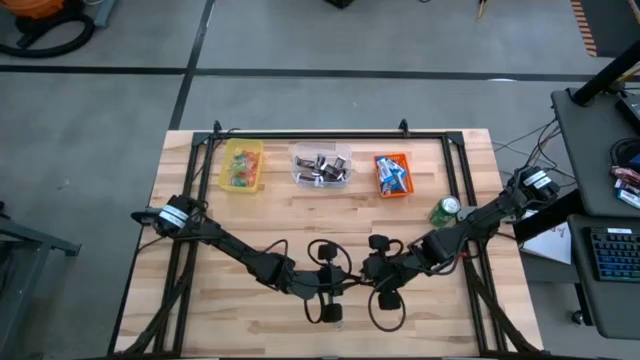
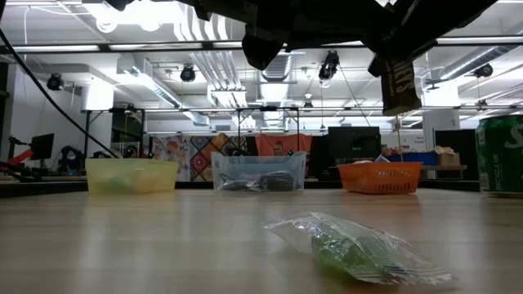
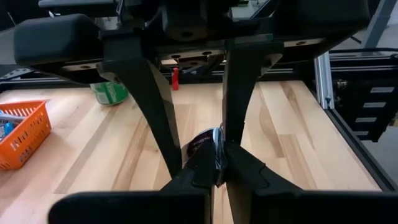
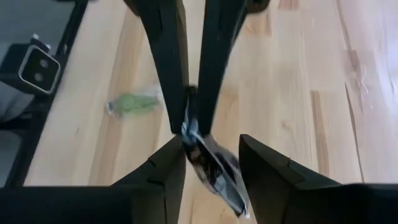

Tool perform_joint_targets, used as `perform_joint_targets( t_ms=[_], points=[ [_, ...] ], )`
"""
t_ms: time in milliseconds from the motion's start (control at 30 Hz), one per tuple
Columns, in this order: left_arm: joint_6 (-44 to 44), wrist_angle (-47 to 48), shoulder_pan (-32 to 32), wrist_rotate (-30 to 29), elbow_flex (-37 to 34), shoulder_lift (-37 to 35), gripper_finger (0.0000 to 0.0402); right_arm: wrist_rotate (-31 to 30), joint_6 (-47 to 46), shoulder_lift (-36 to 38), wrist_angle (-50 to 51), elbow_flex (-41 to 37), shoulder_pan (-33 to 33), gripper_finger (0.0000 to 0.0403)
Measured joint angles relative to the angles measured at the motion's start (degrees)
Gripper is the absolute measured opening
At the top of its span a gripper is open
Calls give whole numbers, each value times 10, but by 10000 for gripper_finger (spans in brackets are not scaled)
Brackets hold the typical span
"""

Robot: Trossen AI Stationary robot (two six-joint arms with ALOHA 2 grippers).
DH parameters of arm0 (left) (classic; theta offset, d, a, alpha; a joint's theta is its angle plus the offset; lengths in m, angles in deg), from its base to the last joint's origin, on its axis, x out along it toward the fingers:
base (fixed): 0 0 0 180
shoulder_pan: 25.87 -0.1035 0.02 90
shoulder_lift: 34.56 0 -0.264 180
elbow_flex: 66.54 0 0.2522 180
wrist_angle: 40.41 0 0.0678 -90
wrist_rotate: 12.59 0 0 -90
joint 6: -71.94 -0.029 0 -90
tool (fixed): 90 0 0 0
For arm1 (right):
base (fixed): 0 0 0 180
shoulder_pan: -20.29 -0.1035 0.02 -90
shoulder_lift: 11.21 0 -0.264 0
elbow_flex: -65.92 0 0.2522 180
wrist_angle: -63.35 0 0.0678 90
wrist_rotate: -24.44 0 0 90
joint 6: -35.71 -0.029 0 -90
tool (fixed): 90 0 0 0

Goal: Organize candy in baskets
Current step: Put the brown chocolate bar into the transparent bin

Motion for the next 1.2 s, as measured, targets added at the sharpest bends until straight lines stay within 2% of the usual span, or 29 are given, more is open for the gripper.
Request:
perform_joint_targets(
  t_ms=[133, 267, 300, 467, 667, 867, 1033, 1100, 1200],
  points=[
    [0, -2, 0, 0, 0, 0, 0, -4, 15, 0, -12, 2, 0, 105],
    [-1, -2, -1, -4, 0, -2, 2, -4, 38, 0, -13, 4, -1, 30],
    [-2, -1, 0, -5, 0, -3, 6, -4, 42, 0, -13, 5, -1, 23],
    [-21, 66, 0, -5, 0, -42, 49, -8, 57, 1, -8, 19, 8, 16],
    [-64, 239, 0, -10, 1, -117, 102, -9, 115, 2, 20, 52, 55, 15],
    [-46, 415, 2, -34, 1, -196, 128, -28, 225, 2, -5, 65, 176, 14],
    [-7, 529, 9, -36, 1, -237, 130, -29, 316, 2, -130, 41, 316, 14],
    [-4, 543, 16, -37, -6, -244, 129, -7, 337, -7, -182, 33, 371, 13],
    [-4, 533, 26, -27, -27, -245, 128, 86, 338, -28, -234, 32, 447, 15]
  ],
)
